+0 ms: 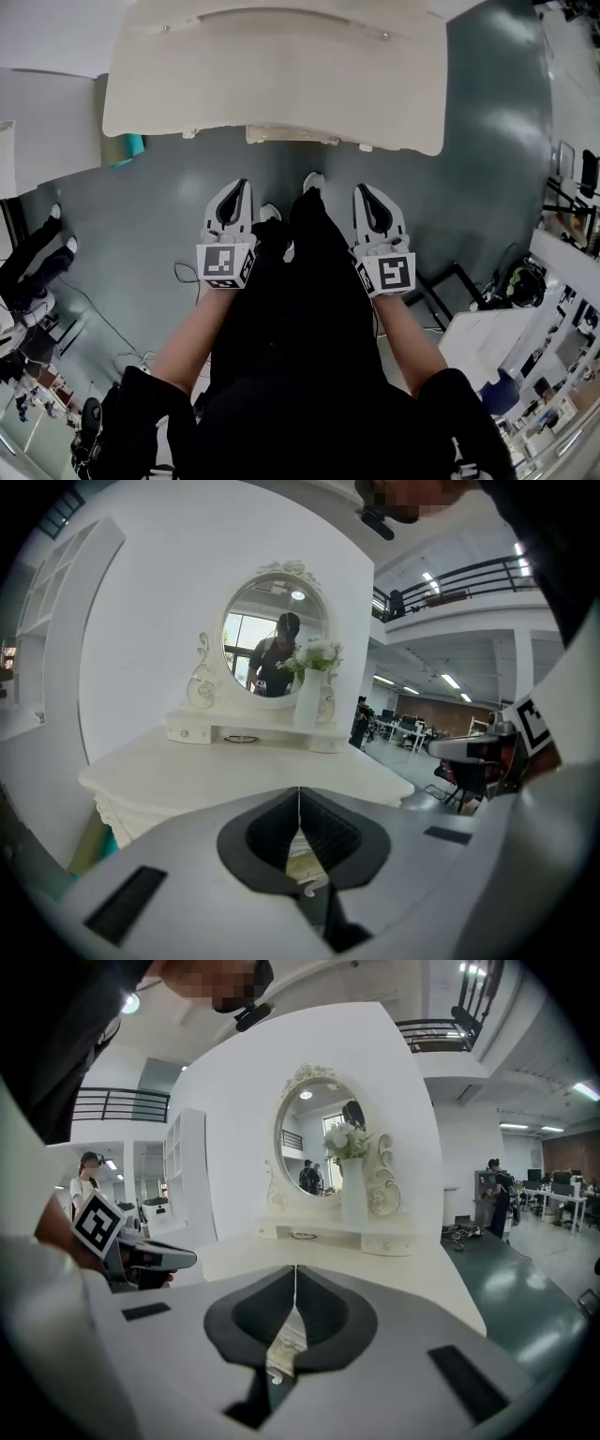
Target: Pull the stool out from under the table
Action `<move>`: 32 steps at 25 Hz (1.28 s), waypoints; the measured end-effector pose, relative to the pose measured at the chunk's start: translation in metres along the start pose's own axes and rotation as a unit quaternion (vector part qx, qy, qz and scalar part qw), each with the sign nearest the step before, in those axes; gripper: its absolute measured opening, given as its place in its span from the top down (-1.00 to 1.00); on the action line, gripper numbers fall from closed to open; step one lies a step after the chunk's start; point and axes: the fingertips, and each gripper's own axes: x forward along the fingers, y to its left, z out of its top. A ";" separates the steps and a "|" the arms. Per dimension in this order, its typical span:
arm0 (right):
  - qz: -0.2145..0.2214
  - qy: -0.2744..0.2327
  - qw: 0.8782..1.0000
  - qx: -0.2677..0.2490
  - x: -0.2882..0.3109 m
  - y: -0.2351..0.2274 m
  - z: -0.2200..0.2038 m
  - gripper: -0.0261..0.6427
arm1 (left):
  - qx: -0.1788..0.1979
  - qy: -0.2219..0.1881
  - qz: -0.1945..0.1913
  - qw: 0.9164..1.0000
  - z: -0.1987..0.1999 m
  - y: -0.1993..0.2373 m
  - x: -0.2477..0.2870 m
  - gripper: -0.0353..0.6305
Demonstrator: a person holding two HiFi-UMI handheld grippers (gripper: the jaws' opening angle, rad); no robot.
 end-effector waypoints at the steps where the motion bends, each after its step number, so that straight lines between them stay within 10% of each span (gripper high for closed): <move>1: 0.002 0.005 1.000 -0.004 0.003 -0.002 -0.005 0.87 | 0.004 0.004 0.002 1.000 -0.005 0.004 0.003 0.85; 32: 0.008 0.113 0.994 -0.001 0.124 -0.042 -0.290 0.86 | 0.006 0.067 -0.013 0.998 -0.238 0.065 0.121 0.85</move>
